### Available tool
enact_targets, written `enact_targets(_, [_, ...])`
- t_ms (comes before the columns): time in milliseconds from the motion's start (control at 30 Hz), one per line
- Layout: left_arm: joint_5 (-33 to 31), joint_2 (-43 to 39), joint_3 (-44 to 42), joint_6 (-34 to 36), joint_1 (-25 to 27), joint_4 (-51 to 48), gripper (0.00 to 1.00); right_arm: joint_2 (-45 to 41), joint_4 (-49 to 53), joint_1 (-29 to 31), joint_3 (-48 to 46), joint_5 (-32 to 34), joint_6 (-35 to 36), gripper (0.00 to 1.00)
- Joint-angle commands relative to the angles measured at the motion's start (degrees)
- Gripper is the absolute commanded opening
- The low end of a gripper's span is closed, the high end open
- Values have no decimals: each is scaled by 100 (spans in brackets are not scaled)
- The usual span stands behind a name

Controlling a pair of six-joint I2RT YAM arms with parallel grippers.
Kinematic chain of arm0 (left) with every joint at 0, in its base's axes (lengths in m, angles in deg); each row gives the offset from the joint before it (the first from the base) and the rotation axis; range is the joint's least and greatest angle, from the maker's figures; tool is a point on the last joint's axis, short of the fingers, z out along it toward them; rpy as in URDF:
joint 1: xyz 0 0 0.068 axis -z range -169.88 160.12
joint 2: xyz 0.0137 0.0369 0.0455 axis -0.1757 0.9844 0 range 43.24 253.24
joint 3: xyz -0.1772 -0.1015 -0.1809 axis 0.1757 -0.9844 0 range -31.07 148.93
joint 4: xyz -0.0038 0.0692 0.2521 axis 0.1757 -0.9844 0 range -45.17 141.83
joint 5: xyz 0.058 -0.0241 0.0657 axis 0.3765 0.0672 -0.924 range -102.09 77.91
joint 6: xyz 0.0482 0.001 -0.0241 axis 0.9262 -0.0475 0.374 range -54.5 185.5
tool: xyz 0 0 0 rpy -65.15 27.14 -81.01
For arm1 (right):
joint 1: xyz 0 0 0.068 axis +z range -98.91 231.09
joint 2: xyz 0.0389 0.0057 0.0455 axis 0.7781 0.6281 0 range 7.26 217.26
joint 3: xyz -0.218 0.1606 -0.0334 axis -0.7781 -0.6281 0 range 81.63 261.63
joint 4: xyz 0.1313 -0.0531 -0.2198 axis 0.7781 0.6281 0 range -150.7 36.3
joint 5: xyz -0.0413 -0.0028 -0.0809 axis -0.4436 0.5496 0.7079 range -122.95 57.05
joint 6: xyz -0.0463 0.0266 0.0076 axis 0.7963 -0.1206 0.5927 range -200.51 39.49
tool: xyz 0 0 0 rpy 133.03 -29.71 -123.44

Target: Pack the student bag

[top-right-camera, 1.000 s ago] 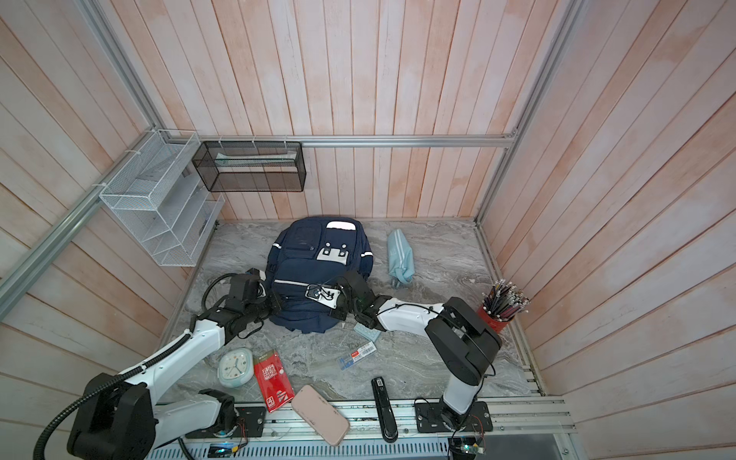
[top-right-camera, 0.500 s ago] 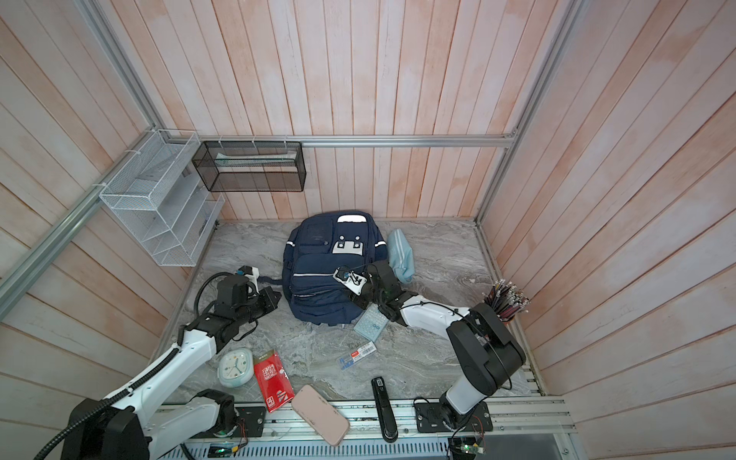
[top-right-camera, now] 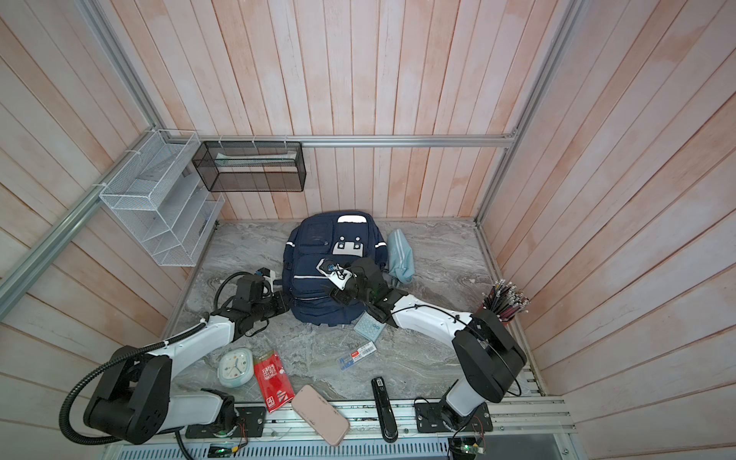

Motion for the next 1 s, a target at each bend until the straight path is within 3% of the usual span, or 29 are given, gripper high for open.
enact_targets(0, [-6, 2, 214, 241, 16, 186, 25, 304, 348, 55, 221, 20, -133, 69])
enact_targets(200, [-500, -575, 342, 91, 156, -268, 23, 790, 455, 176, 558, 56, -302, 69])
enact_targets(400, [-698, 146, 503, 201, 360, -519, 22, 1279, 875, 249, 1094, 13, -338, 69])
enact_targets(667, [-847, 367, 510, 275, 337, -294, 22, 1394, 1060, 333, 1156, -189, -210, 69])
enact_targets(767, [-701, 535, 548, 276, 339, -142, 13, 1523, 1045, 351, 1229, -121, -314, 69])
enact_targets(833, [-624, 616, 577, 286, 339, -83, 0, 1648, 1140, 369, 1349, -163, -287, 69])
enact_targets(967, [-620, 573, 580, 230, 330, -119, 0, 1953, 1344, 508, 1623, 158, -86, 69])
